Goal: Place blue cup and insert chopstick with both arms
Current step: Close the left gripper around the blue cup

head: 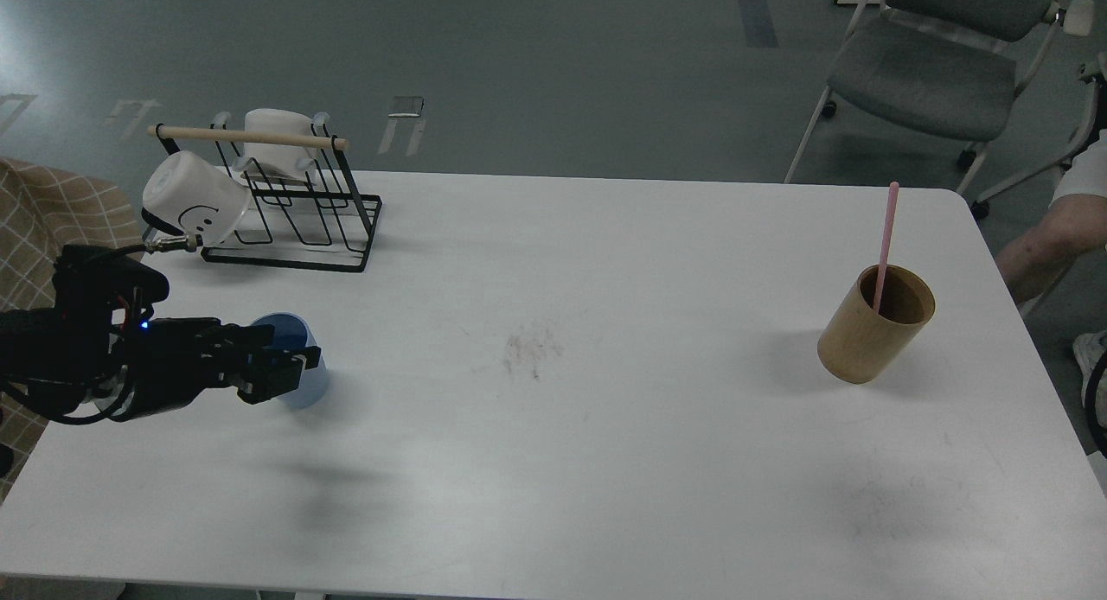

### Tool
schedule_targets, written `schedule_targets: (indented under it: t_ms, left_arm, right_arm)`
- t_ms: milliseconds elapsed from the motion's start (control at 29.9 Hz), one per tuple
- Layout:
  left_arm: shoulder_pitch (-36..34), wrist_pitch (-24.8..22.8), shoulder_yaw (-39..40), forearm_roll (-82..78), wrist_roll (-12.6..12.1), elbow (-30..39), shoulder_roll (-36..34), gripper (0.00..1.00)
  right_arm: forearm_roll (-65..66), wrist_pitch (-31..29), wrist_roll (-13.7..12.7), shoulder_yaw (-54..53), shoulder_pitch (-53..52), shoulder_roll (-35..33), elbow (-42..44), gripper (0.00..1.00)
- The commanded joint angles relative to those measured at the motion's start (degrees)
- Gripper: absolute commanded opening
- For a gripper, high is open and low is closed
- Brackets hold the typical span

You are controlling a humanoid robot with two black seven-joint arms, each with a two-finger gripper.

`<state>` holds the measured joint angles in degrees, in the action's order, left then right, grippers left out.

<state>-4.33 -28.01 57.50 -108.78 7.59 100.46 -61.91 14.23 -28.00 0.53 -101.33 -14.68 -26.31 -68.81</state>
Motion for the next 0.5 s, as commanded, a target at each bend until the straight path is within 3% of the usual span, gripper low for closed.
schedule_targets:
  t_ms: [0, 200, 468]
  left_arm:
    - [0.03, 0.01, -0.55, -1.34, -0.64, -0.18, 1.88, 0.69]
    - [0.03, 0.01, -0.63, -2.75, -0.56, -1.41, 2.85, 0.66]
    - [-0.24, 0.01, -1.86, -3.63, -0.03, -3.43, 3.90, 0.54]
  right_arm:
    - [0.00, 0.00, -0.01, -0.10, 0.00, 0.03, -0.10, 1.00]
    - [0.00, 0.00, -0.01, -0.45, 0.00, 0.03, -0.01, 1.00]
    - [0.00, 0.00, -0.01, -0.54, 0.26, 0.03, -0.01, 1.00]
